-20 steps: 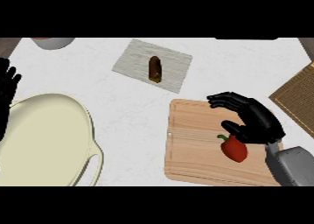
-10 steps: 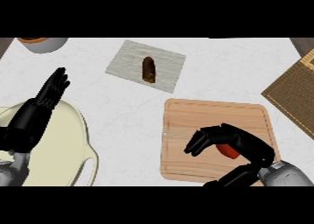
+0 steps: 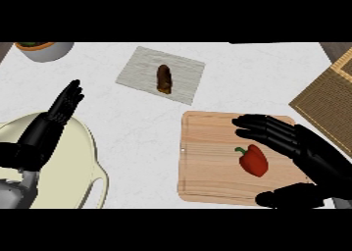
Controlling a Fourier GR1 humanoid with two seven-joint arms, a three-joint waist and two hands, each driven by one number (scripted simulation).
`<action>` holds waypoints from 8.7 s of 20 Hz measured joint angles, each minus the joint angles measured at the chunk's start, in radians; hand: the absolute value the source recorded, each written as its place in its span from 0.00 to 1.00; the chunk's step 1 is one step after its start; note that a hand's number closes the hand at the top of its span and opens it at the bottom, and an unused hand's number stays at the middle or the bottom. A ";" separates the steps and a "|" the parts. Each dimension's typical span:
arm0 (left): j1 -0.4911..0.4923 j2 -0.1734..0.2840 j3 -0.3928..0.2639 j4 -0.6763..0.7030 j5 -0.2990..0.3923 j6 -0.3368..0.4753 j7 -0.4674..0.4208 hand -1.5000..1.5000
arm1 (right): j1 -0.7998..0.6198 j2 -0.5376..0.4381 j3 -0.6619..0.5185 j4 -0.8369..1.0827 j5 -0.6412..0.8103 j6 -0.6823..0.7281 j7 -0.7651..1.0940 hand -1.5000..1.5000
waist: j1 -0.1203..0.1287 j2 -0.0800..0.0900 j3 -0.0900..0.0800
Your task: Pick the bell pepper from the cutting board and place it in the basket
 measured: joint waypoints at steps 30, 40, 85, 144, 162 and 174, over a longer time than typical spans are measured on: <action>-0.013 -0.129 0.064 0.022 -0.119 -0.098 0.008 0.50 | -0.027 -0.275 -0.361 -0.105 -0.025 0.642 0.204 0.00 | 0.040 0.010 0.003; -0.033 -0.158 0.117 0.042 -0.148 -0.152 0.018 0.50 | 0.031 -0.083 -0.228 0.044 0.269 0.461 0.023 0.00 | 0.041 0.011 0.003; 0.021 -0.335 0.266 -0.017 -0.327 -0.306 0.053 0.50 | 0.041 0.237 -0.142 0.328 0.835 0.275 -0.167 0.00 | 0.039 0.010 0.003; -0.005 -0.369 0.312 -0.004 -0.358 -0.349 0.060 0.50 | -0.466 0.578 -0.114 0.117 1.054 -0.365 1.345 1.00 | 0.040 0.006 0.002; -0.041 -0.373 0.321 -0.003 -0.357 -0.351 0.083 0.50 | -0.726 0.377 -0.557 0.376 1.095 -0.325 1.252 1.00 | 0.045 0.013 0.003; -0.004 -0.374 0.327 -0.008 -0.360 -0.360 0.057 0.50 | -0.664 0.207 -0.743 0.507 0.979 -0.431 1.161 1.00 | 0.042 0.010 0.003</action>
